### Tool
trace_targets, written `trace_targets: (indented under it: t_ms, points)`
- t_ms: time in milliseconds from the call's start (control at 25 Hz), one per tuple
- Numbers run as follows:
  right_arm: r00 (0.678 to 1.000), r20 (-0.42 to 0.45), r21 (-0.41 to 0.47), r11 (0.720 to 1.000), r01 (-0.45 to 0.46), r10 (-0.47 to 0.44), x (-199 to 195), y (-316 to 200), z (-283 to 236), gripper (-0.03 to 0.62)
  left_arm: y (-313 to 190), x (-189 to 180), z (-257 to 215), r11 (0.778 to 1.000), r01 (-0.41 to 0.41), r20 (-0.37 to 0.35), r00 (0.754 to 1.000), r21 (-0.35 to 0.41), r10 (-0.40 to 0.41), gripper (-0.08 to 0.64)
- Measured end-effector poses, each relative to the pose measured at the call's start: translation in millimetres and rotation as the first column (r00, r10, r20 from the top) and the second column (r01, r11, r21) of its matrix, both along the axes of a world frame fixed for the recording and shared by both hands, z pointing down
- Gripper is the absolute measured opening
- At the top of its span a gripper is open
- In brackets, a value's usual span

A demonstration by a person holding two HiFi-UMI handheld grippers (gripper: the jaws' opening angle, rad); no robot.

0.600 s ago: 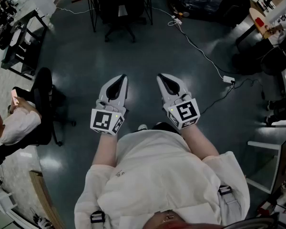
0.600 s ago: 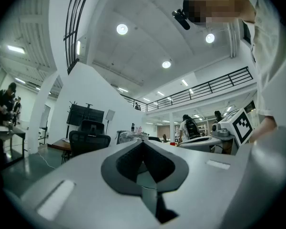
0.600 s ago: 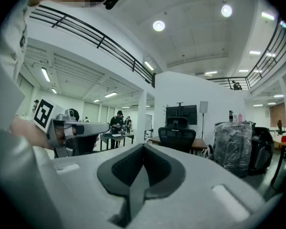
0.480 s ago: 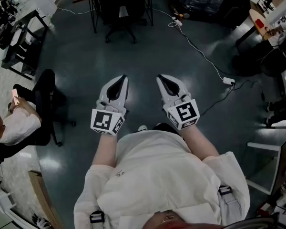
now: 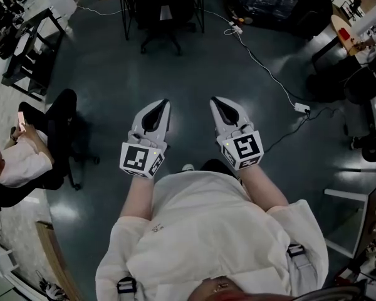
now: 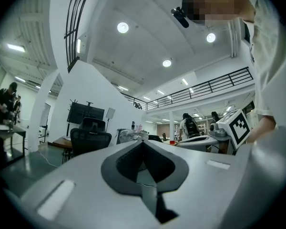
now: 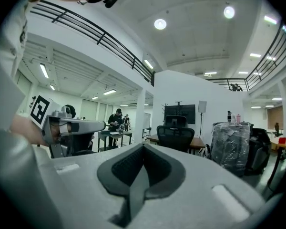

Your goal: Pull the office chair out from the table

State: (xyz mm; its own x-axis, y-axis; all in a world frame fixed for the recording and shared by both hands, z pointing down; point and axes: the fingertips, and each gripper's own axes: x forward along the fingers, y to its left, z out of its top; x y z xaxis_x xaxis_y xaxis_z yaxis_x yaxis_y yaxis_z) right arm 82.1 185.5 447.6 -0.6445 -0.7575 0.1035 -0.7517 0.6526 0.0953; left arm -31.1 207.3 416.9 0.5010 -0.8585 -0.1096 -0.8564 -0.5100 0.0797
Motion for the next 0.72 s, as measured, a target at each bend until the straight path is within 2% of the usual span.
trace_targets:
  t_ms: [400, 720]
  points:
    - [1.0, 0.005, -0.038, 0.999, -0.008, 0.008, -4.6, -22.2, 14.3, -0.009, -23.6, -6.5, 15.4, 0.999, -0.003, -0.008, 1.0, -0.049, 0.003, 0.017]
    - [0.999, 0.027, -0.077, 0.997, -0.015, 0.017, -6.1, -100.1, 27.8, -0.009, -92.1, -17.7, 32.5, 0.996, 0.027, -0.011, 1.0, -0.079, -0.028, 0.017]
